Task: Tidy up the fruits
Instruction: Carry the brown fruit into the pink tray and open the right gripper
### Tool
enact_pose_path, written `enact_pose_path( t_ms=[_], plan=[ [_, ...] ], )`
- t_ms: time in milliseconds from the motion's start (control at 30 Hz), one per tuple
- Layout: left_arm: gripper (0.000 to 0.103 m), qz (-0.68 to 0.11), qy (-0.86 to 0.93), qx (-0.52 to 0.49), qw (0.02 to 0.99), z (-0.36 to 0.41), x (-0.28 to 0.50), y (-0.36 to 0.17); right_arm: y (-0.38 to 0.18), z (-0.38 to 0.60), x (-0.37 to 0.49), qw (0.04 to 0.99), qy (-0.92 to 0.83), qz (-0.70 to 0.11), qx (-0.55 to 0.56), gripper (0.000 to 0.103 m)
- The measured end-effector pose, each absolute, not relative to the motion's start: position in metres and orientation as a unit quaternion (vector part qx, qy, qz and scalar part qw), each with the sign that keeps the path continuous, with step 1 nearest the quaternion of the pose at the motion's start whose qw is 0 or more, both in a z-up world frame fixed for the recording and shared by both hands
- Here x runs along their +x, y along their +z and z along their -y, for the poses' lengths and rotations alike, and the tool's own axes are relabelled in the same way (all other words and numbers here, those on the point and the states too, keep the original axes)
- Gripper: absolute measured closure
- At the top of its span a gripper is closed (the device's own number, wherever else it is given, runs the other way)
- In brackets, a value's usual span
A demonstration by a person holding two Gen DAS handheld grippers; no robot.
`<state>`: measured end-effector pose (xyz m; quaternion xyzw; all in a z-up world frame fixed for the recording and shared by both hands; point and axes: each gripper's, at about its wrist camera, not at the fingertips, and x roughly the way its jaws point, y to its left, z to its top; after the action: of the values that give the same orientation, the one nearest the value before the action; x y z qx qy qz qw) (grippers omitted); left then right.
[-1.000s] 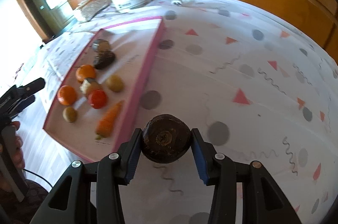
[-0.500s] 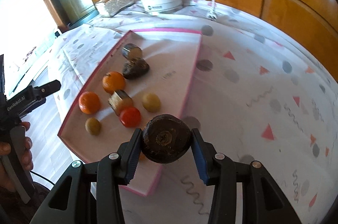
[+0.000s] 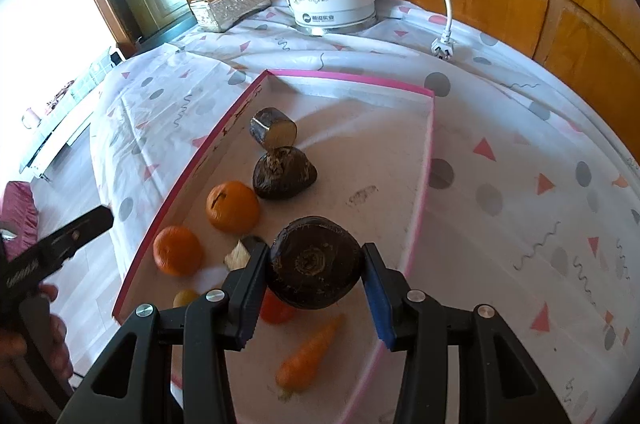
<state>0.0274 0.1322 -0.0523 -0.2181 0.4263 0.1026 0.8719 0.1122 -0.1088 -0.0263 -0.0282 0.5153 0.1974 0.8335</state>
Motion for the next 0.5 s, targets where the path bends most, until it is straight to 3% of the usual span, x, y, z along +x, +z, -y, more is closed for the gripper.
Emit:
enact_pose_path(
  t_ms=[400,500],
  plan=[
    [0.000,-0.434,0.106,-0.217,0.868,-0.134,0.030,-0.059,-0.044,0.098,0.126,0.823,0.203,-0.529,-0.026,0.056],
    [0.000,-0.435,0.103,-0.215,0.868,-0.132,0.030,-0.060,-0.041,0.102,0.124,0.827,0.199,-0.526,-0.016,0.049]
  ],
)
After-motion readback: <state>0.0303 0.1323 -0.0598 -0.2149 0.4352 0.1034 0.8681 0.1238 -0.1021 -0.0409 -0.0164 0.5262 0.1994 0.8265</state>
